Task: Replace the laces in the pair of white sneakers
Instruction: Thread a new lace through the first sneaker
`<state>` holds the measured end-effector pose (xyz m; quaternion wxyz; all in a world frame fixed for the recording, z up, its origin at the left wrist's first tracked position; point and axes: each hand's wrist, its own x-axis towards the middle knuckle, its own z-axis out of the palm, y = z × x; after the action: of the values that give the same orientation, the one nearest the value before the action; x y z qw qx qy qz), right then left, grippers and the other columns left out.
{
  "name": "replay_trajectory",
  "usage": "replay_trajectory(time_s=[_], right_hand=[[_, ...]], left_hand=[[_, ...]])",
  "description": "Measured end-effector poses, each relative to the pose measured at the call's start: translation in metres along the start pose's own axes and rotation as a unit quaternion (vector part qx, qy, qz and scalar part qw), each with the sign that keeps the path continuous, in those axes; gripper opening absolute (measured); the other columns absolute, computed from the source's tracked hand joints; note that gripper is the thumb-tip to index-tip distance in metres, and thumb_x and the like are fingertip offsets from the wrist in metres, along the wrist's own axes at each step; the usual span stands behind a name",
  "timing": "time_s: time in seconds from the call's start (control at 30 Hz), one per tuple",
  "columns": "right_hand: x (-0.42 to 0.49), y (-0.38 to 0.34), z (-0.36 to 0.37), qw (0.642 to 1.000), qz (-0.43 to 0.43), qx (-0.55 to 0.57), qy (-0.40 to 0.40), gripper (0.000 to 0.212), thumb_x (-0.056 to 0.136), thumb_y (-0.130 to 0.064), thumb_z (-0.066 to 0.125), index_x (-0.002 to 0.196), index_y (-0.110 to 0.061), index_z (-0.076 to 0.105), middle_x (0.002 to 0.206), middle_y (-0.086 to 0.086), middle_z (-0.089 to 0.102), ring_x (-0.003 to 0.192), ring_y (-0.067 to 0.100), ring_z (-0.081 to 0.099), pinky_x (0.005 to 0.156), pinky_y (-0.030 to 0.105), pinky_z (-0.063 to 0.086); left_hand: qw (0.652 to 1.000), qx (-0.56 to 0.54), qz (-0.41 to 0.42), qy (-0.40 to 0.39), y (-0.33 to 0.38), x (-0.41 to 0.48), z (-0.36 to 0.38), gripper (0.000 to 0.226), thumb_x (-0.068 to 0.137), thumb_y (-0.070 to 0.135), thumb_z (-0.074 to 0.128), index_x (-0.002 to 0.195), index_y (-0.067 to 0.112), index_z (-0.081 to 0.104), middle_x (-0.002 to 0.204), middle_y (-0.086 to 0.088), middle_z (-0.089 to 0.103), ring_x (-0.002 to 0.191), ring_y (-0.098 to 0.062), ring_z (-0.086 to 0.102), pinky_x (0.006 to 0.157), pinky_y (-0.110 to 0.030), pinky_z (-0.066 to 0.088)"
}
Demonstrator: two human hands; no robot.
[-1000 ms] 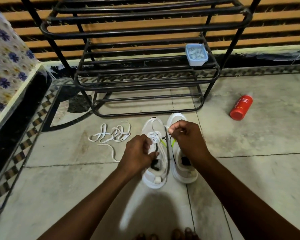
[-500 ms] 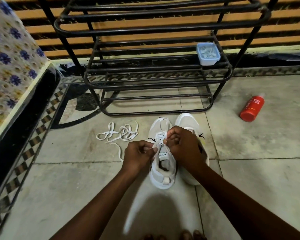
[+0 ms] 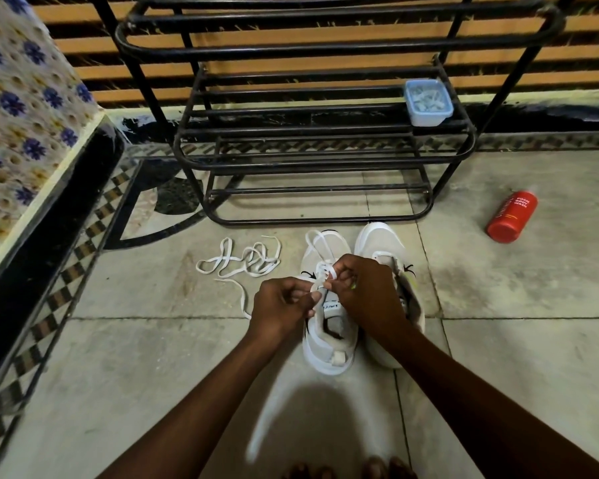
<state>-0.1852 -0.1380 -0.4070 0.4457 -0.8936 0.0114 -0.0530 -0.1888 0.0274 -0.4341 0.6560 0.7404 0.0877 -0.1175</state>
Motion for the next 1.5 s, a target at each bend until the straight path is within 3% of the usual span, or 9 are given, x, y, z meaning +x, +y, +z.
replay_trajectory(time_s=[0.13,0.43,0.7,0.83,0.93,1.07,1.17,1.33,1.5], right_hand=[[0.001,0.0,0.002,1.0,-0.003,-0.029,-0.007,0.024,0.077,-0.011,0.081,0.07,-0.024,0.062,0.059,-0.014,0.058,0.058,-0.001,0.057,0.059,0.007,0.034],[0.0,0.002,0.009,0.992,-0.066,-0.097,0.041,0.017,0.075,-0.015,0.078,0.072,-0.021,0.063,0.06,-0.003,0.064,0.06,0.022,0.063,0.061,0.034,0.05],[0.004,0.006,0.009,0.989,-0.082,-0.122,-0.005,0.014,0.071,-0.019,0.077,0.07,-0.018,0.063,0.059,-0.001,0.062,0.061,0.024,0.061,0.059,0.035,0.047],[0.004,0.005,0.01,0.995,-0.052,-0.086,0.017,0.017,0.069,-0.014,0.079,0.067,-0.017,0.063,0.057,-0.002,0.061,0.057,0.018,0.06,0.057,0.028,0.043],[0.006,0.006,0.012,0.998,0.0,-0.054,0.025,0.016,0.07,-0.014,0.079,0.067,-0.018,0.064,0.058,-0.006,0.062,0.058,0.012,0.062,0.06,0.028,0.048],[0.005,0.001,0.01,0.983,-0.101,-0.152,-0.024,0.006,0.07,-0.019,0.07,0.073,-0.017,0.066,0.063,0.003,0.064,0.064,0.03,0.064,0.062,0.038,0.051],[0.004,0.001,0.01,0.967,-0.155,-0.199,-0.035,0.01,0.066,-0.02,0.064,0.072,-0.012,0.066,0.061,0.01,0.062,0.063,0.036,0.062,0.059,0.041,0.05],[0.007,0.005,0.012,0.999,0.008,-0.049,0.008,0.007,0.071,-0.017,0.076,0.072,-0.016,0.069,0.067,-0.002,0.071,0.068,0.017,0.068,0.068,0.037,0.054],[0.008,-0.001,0.013,0.998,0.064,0.005,0.023,0.018,0.065,-0.015,0.084,0.069,-0.017,0.066,0.058,-0.008,0.067,0.06,0.004,0.066,0.061,0.026,0.05]], left_hand=[[1.0,0.001,0.003,-0.002,-0.001,0.001,0.0,0.005,0.085,0.006,0.081,0.087,0.005,0.077,0.068,-0.005,0.071,0.057,-0.016,0.067,0.062,-0.026,0.056],[0.998,0.031,0.055,-0.008,-0.006,0.001,0.002,0.004,0.085,0.01,0.082,0.086,0.009,0.079,0.073,-0.015,0.074,0.062,-0.022,0.068,0.067,-0.038,0.057],[0.994,0.078,0.074,0.005,-0.01,0.007,0.0,0.006,0.084,0.01,0.082,0.081,0.011,0.077,0.07,-0.016,0.071,0.065,-0.03,0.07,0.071,-0.053,0.058],[0.989,0.111,0.092,-0.004,-0.009,0.008,-0.002,0.009,0.083,0.015,0.082,0.078,0.015,0.075,0.067,-0.01,0.07,0.067,-0.035,0.07,0.069,-0.052,0.058],[0.99,0.104,0.088,-0.025,-0.005,0.01,-0.004,0.011,0.084,0.01,0.082,0.078,0.014,0.074,0.063,-0.005,0.068,0.062,-0.026,0.069,0.068,-0.054,0.058],[0.993,0.079,0.077,-0.044,0.0,0.008,-0.004,0.007,0.086,0.003,0.079,0.081,0.006,0.074,0.062,-0.002,0.066,0.062,-0.017,0.065,0.065,-0.043,0.056],[0.995,0.061,0.07,-0.04,0.002,0.005,-0.002,0.009,0.087,0.0,0.077,0.081,0.006,0.075,0.063,-0.001,0.066,0.062,-0.014,0.062,0.064,-0.033,0.05],[0.996,0.048,0.057,-0.038,0.004,0.004,-0.001,0.005,0.087,0.006,0.08,0.088,0.004,0.076,0.065,-0.001,0.067,0.062,-0.012,0.063,0.063,-0.031,0.054],[0.997,0.054,0.043,-0.045,0.006,0.003,0.001,0.01,0.09,0.008,0.077,0.097,0.002,0.074,0.075,-0.007,0.067,0.067,-0.017,0.065,0.073,-0.041,0.059]])
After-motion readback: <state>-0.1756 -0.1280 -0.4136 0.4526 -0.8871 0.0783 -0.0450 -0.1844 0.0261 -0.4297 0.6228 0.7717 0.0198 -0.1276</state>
